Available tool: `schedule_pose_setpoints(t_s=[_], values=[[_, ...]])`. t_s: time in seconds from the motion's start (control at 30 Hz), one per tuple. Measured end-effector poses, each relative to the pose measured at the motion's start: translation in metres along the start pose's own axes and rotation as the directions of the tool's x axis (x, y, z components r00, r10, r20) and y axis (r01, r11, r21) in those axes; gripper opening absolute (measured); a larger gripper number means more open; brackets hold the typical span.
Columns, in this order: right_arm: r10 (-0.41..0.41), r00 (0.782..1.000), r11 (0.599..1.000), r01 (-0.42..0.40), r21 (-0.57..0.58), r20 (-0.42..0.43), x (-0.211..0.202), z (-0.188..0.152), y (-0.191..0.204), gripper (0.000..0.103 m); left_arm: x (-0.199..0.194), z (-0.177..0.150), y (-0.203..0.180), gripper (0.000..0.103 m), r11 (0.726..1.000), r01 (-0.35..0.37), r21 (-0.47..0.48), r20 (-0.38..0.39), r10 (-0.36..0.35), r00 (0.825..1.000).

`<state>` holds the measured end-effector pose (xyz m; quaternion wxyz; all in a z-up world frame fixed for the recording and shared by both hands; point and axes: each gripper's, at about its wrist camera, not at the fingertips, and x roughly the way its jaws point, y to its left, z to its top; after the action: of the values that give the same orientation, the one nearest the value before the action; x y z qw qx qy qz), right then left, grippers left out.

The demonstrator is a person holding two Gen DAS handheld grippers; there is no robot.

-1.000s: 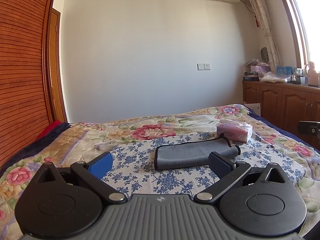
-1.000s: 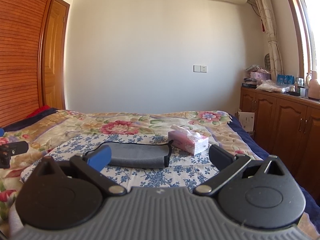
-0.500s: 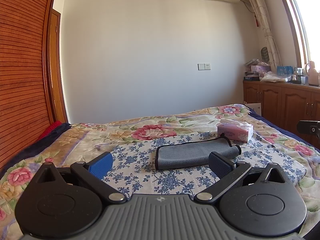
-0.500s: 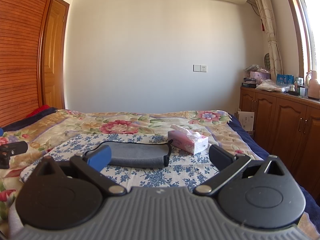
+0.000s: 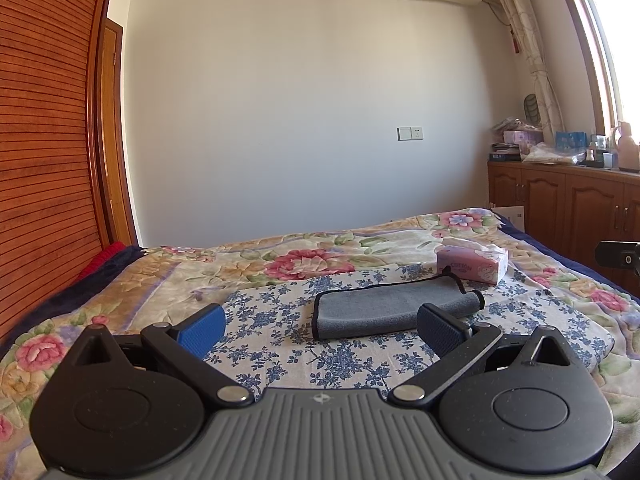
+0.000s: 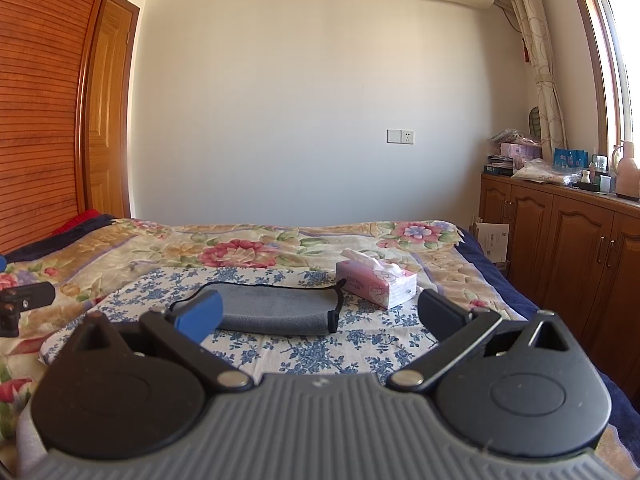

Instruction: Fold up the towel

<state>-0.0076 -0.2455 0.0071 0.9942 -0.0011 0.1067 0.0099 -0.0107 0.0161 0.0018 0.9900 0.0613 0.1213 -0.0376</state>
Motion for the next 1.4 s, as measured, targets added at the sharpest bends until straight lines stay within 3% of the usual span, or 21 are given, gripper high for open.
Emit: schedule_pose_setpoints(t_s=[1.4], values=[[0.000,1.000,1.000,0.000,-0.003,-0.001,-0.0007,-0.0009,0.0009,0.103,0.0011,-0.0016,0.0028,0.103,1.000,-0.003,0.001,-0.001,0.003,1.000]])
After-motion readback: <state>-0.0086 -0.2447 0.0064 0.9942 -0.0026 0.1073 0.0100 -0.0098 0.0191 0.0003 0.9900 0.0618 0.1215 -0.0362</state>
